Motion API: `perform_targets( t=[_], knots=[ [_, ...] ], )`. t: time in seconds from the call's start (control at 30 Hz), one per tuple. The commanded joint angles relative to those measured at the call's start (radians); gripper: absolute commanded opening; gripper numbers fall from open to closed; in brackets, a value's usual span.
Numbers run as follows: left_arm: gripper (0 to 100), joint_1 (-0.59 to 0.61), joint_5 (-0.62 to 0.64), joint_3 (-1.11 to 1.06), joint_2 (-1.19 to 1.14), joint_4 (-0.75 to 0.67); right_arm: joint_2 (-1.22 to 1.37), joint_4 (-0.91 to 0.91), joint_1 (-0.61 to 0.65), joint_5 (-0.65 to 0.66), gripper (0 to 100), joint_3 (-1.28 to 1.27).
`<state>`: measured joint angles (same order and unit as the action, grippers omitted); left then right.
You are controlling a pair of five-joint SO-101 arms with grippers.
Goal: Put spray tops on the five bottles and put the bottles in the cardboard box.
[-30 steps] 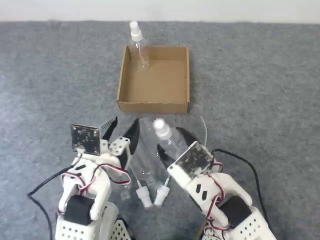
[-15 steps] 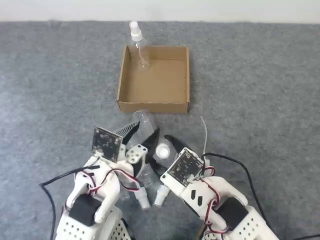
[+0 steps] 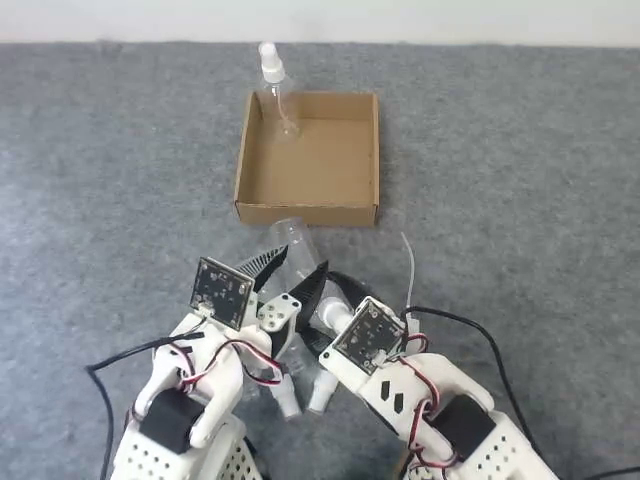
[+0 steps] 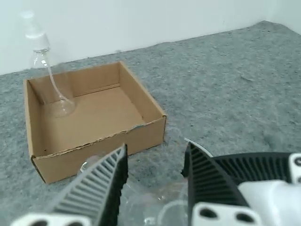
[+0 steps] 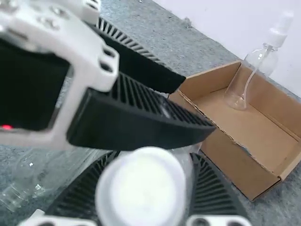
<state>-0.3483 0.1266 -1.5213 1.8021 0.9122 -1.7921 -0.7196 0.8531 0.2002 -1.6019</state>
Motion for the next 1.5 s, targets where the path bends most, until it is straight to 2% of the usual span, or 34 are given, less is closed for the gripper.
perform_targets(
  t=[0.0,0.1,0.43,0.57,0.73,1.07,1.47],
  knots=[
    [18,0.104,0.055,0.081,0.017,0.032,-0.022,0.027,-0.015,-0.009,5.3,0.018],
    [18,0.198,0.106,0.088,0.017,0.043,-0.022,0.038,-0.036,-0.009,0.4,0.020],
    [18,0.400,0.103,0.079,0.017,0.043,-0.013,0.022,-0.042,-0.008,1.3,0.052],
    [18,0.466,0.103,0.068,0.017,0.038,-0.013,-0.047,-0.091,-0.009,1.7,0.127],
    [18,0.477,0.101,0.059,0.017,0.037,-0.012,-0.099,-0.157,-0.009,1.7,0.209],
    [18,0.509,0.075,0.015,0.017,-0.052,0.016,-0.120,-0.168,-0.005,1.7,0.315],
    [18,0.512,0.074,0.012,0.017,-0.054,0.499,-0.108,-0.170,-0.008,1.7,0.618]
  ],
)
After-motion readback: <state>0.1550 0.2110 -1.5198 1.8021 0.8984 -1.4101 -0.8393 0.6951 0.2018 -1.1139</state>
